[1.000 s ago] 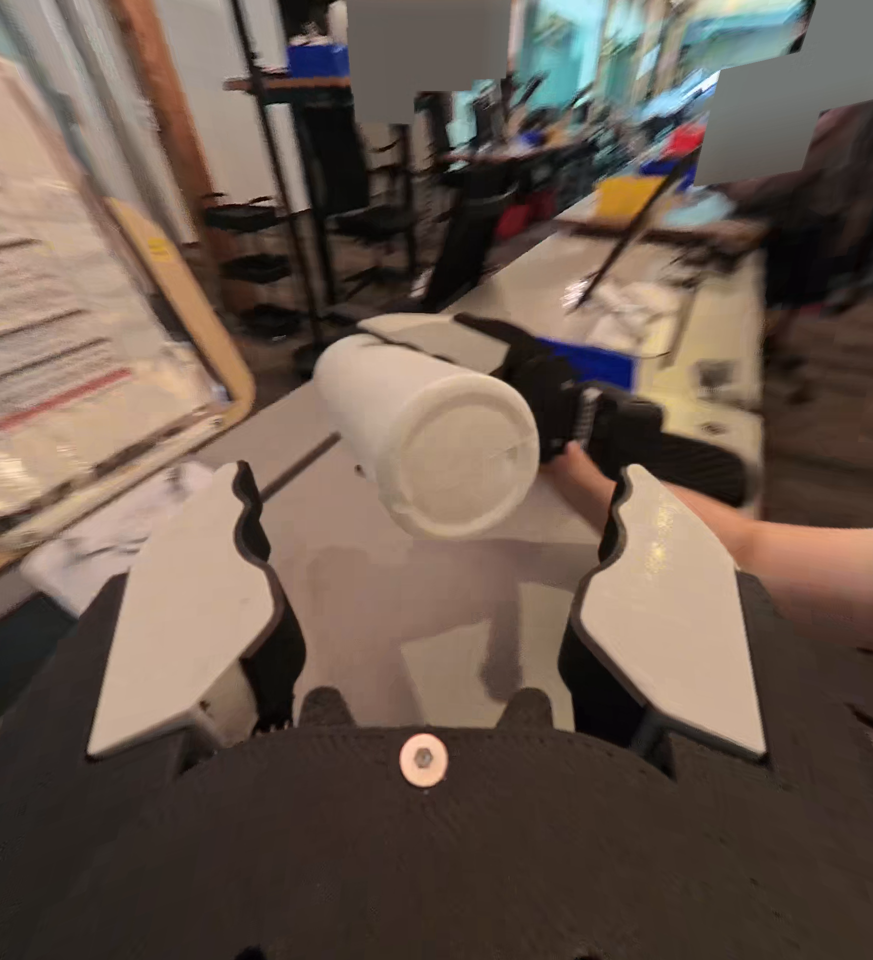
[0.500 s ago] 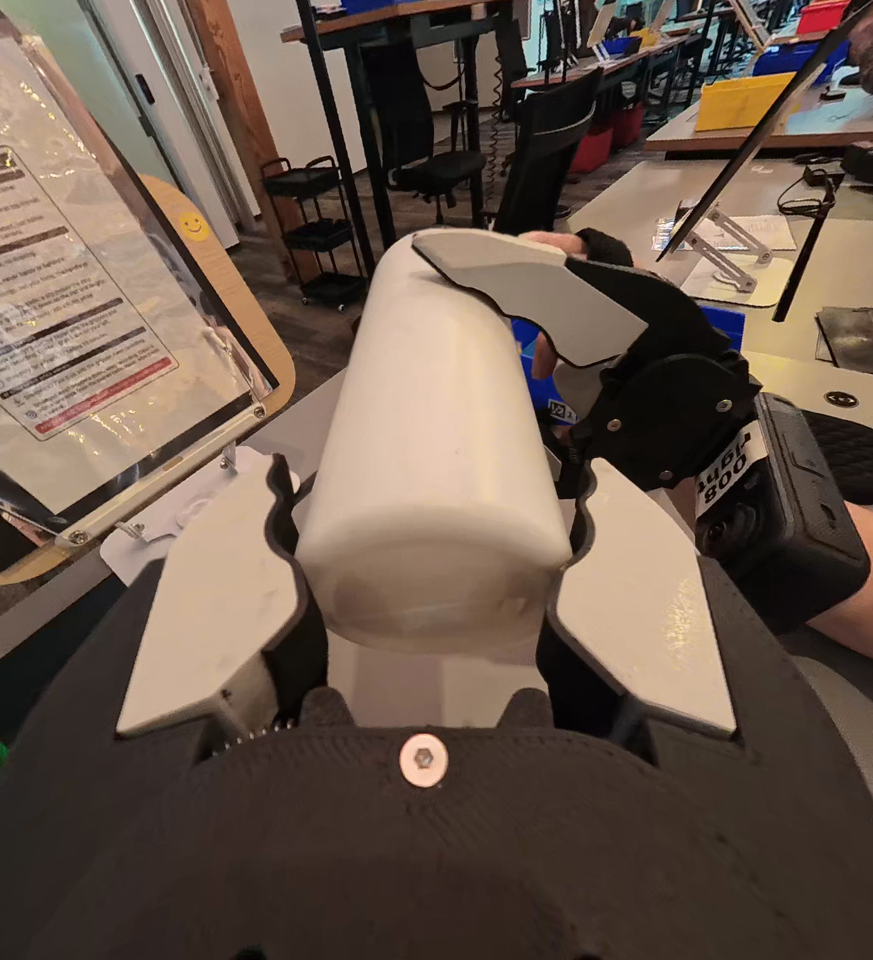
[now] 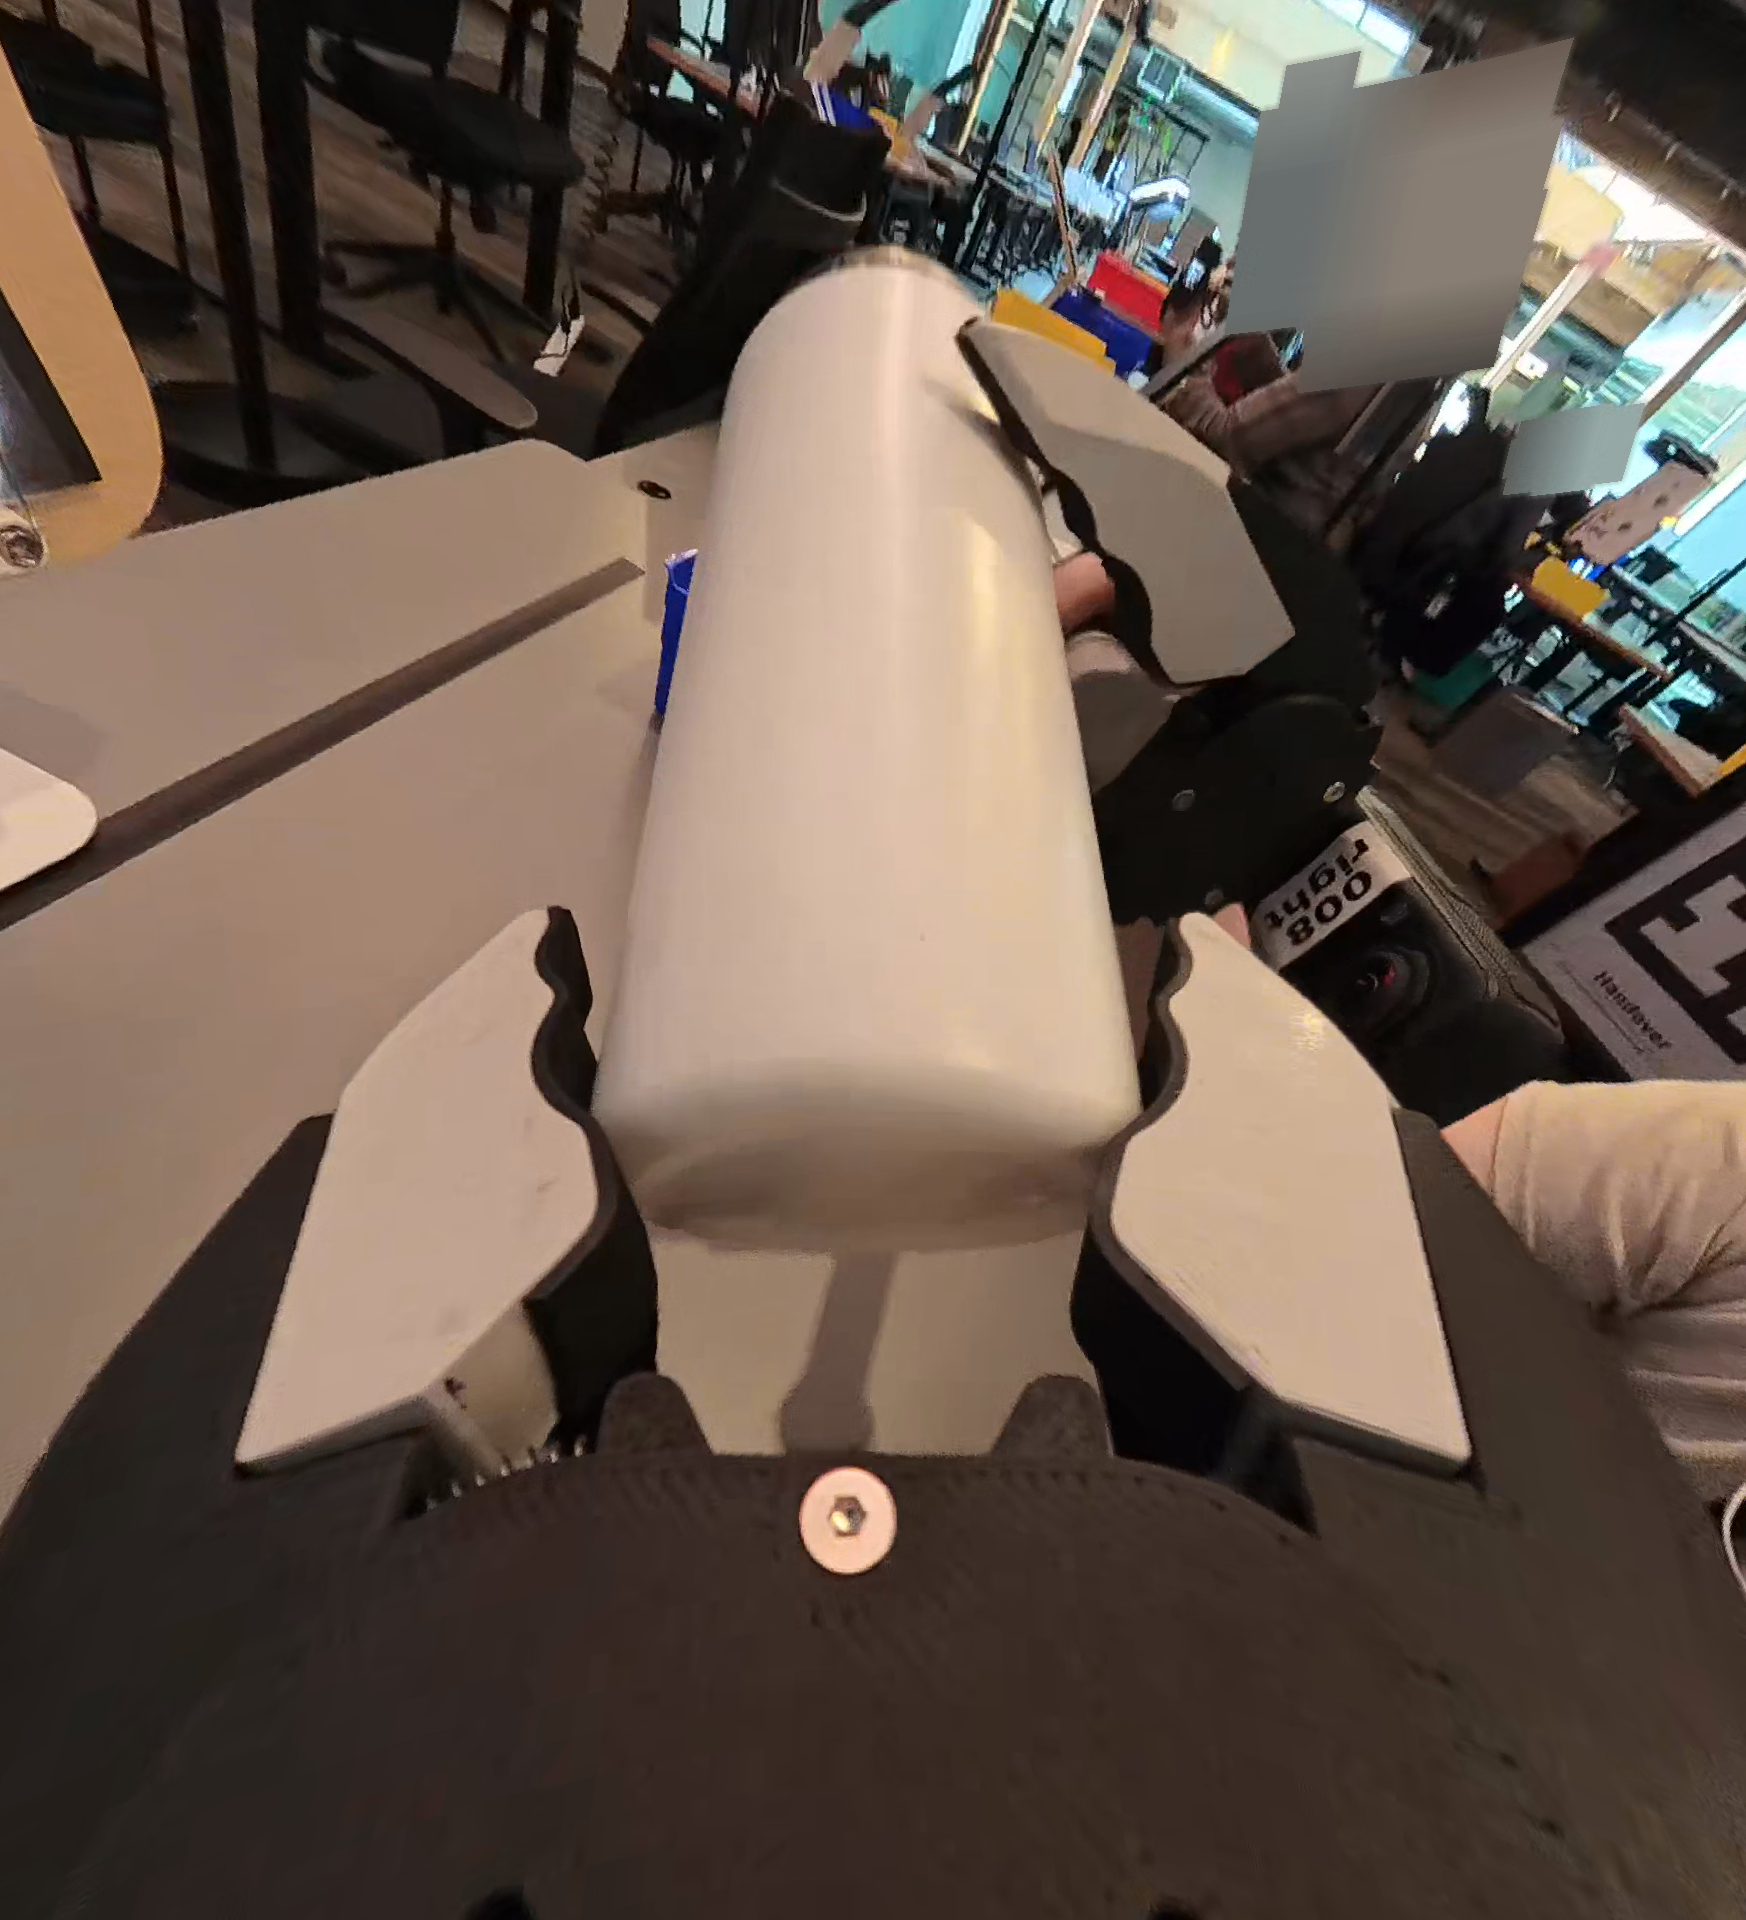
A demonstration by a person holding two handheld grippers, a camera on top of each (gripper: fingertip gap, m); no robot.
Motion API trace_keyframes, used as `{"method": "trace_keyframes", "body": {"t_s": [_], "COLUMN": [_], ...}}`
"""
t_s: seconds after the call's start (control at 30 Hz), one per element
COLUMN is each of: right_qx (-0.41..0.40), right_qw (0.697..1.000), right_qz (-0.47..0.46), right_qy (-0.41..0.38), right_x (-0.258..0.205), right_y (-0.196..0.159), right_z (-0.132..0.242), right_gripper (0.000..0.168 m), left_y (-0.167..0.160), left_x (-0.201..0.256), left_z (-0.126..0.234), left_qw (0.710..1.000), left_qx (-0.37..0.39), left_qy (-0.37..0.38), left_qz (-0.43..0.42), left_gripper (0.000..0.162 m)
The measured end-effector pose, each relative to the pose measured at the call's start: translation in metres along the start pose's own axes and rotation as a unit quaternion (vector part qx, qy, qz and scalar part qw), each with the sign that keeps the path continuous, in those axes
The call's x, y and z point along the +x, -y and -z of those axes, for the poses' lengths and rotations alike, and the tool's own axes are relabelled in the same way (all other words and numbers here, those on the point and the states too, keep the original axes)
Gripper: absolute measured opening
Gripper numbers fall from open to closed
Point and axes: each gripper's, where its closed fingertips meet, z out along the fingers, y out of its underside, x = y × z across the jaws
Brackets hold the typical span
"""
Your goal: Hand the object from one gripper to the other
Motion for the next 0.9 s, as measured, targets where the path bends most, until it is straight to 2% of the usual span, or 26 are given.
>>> {"method": "trace_keyframes", "body": {"t_s": [0.17, 0.33, 0.43, 0.53, 0.63, 0.7, 0.83, 0.9], "right_qx": [0.025, 0.045, 0.047, 0.074, 0.106, 0.098, 0.079, 0.056], "right_qw": [0.999, 0.998, 0.996, 0.991, 0.985, 0.981, 0.977, 0.980], "right_qz": [0.042, 0.051, 0.075, 0.100, 0.127, 0.157, 0.188, 0.189], "right_qy": [-0.007, 0.006, 0.019, 0.044, 0.046, 0.050, 0.054, 0.029], "right_x": [0.001, -0.003, -0.011, -0.025, -0.033, -0.038, -0.046, -0.038], "right_y": [0.013, 0.021, 0.022, 0.028, 0.044, 0.045, 0.034, 0.027], "right_z": [0.006, 0.009, 0.009, 0.009, 0.011, 0.009, 0.002, -0.003], "right_gripper": [0.087, 0.086, 0.086, 0.086, 0.086, 0.086, 0.087, 0.087], "left_y": [-0.015, -0.015, -0.023, -0.044, -0.075, -0.083, -0.089, -0.083], "left_x": [0.003, -0.003, -0.002, 0.001, -0.002, -0.009, -0.023, -0.028], "left_z": [0.010, 0.023, 0.030, 0.034, 0.027, 0.021, 0.010, 0.004], "left_qw": [0.997, 0.991, 0.989, 0.983, 0.968, 0.963, 0.960, 0.965], "left_qx": [-0.059, -0.066, -0.089, -0.141, -0.224, -0.247, -0.262, -0.243], "left_qy": [0.031, 0.077, 0.076, 0.068, 0.064, 0.067, 0.065, 0.063], "left_qz": [-0.041, -0.085, -0.093, -0.099, -0.091, -0.080, -0.078, -0.081], "left_gripper": [0.102, 0.096, 0.084, 0.084, 0.091, 0.092, 0.091, 0.091]}}
